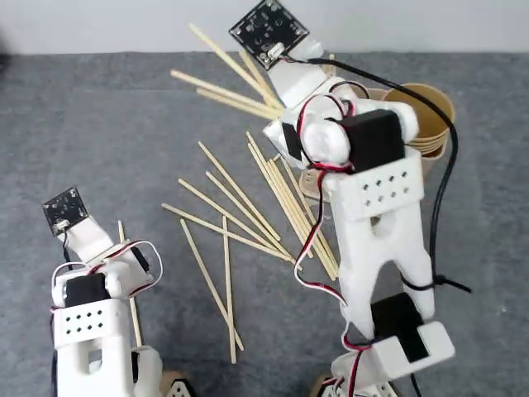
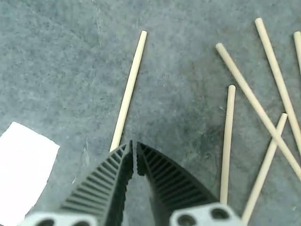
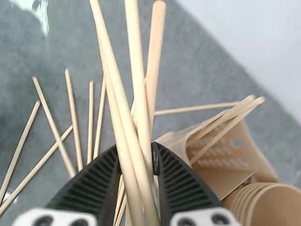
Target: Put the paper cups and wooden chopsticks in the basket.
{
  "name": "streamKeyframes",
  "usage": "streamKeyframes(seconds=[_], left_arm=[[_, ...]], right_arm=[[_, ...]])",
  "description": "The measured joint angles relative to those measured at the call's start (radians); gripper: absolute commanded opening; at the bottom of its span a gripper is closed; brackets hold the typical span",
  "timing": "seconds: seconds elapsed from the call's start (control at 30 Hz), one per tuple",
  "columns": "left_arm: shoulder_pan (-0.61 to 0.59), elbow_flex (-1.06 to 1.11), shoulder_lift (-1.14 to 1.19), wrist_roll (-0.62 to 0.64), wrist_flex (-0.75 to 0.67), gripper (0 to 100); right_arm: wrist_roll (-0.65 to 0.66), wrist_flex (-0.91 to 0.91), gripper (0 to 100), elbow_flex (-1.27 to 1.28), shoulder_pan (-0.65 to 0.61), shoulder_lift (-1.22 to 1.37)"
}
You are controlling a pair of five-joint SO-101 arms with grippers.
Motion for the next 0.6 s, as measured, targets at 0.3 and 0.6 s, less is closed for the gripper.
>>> streamKeyframes(seconds=[0.3,0.6], left_arm=[[0.0,0.018,0.0,0.0,-0.02,1],[0.0,0.043,0.0,0.0,-0.077,1]], right_arm=[[-0.015,-0.167,0.8,0.0,0.012,-0.069],[-0.023,-0.353,0.8,0.0,0.044,-0.077]])
